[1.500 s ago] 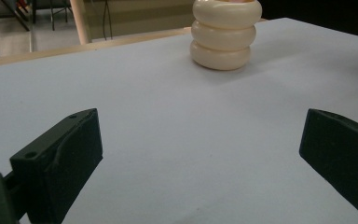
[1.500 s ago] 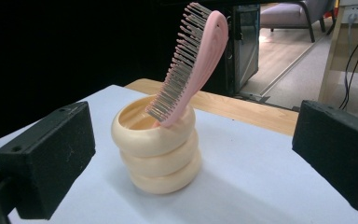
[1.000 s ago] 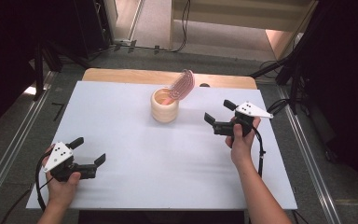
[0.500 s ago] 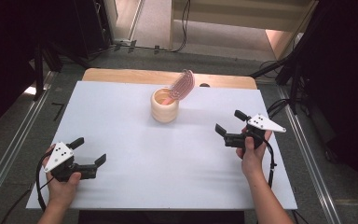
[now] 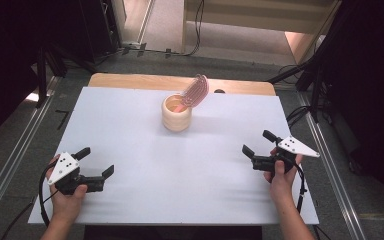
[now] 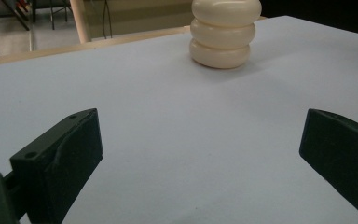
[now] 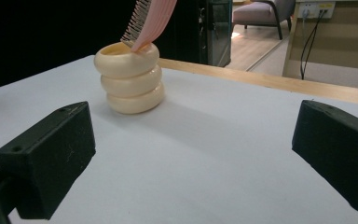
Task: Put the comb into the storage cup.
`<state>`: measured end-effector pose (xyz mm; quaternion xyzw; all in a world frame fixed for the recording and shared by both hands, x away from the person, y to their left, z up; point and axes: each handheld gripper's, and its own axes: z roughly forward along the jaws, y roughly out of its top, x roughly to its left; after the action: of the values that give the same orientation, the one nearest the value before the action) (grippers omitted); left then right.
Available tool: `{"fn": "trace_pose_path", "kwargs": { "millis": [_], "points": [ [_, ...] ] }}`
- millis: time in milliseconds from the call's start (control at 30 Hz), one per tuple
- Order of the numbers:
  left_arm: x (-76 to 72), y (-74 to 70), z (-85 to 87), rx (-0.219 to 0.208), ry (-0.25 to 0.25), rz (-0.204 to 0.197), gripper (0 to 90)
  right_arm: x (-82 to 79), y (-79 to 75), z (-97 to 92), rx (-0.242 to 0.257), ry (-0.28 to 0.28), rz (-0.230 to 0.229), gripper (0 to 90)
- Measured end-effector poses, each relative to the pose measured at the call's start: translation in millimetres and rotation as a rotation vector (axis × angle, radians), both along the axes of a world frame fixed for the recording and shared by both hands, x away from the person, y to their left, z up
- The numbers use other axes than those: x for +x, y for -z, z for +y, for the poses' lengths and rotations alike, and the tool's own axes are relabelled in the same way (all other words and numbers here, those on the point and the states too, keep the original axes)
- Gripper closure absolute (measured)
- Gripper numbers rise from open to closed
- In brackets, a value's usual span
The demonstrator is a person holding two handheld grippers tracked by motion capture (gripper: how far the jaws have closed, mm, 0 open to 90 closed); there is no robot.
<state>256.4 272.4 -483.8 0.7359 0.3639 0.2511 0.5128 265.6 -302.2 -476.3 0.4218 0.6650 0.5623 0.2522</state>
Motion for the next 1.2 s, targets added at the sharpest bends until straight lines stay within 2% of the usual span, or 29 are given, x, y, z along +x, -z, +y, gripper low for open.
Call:
{"fn": "trace_pose_path", "kwargs": {
  "millis": [300,800,1200],
  "points": [
    [0.1,0.1,-0.5,0.004,0.0,0.001,0.0,-17.7,11.8,-17.3,-0.009,0.023,0.018,0.0],
    [-0.1,0.1,-0.1,0.0,0.0,-0.001,0.0,-43.6,26.3,-35.2,-0.022,0.041,0.047,0.0],
    [-0.2,-0.1,1.4,-0.012,0.001,-0.002,0.0,-60.1,31.5,-52.2,-0.029,0.071,0.035,0.0]
  ]
}}
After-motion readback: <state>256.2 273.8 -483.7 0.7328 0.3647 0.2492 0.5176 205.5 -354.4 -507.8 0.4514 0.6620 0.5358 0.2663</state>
